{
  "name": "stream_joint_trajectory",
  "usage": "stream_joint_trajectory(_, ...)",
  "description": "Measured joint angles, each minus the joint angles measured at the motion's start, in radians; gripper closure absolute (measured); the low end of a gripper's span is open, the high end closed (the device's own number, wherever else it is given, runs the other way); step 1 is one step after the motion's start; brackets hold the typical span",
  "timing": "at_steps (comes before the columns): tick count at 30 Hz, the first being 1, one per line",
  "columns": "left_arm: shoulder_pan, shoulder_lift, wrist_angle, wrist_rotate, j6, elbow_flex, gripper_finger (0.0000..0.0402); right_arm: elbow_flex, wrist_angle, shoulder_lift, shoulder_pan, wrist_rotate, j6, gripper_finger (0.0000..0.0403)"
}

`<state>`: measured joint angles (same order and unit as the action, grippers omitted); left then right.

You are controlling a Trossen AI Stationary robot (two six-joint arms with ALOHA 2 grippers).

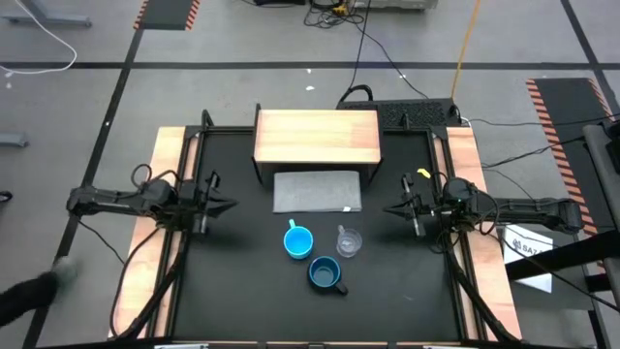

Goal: Stack small to large cups/mugs on shelf
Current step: Put the black mug on the shelf

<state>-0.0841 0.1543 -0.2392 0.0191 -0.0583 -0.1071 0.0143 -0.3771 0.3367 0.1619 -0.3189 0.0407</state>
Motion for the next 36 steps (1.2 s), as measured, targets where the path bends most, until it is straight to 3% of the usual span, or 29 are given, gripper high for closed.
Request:
stream_joint_trajectory(10, 0.026, 0.396, -0.155, 0.005, 0.110, -0.187, 0.0382, 0.000, 0.000, 0.000, 0.000, 0.003, -0.031, 0.0403)
stream_joint_trajectory(16, 0.100, 0.611, -0.237, -0.168, 0.081, -0.276, 0.0397, 0.000, 0.001, 0.000, 0.000, 0.004, -0.089, 0.0403)
stream_joint_trajectory(25, 0.130, 0.875, -0.234, -0.331, 0.049, -0.430, 0.0398, 0.000, 0.001, 0.000, 0.000, 0.004, -0.107, 0.0403)
stream_joint_trajectory(36, 0.128, 1.074, -0.229, -0.439, 0.027, -0.564, 0.0400, 0.000, 0.001, 0.000, 0.000, 0.004, -0.105, 0.0403)
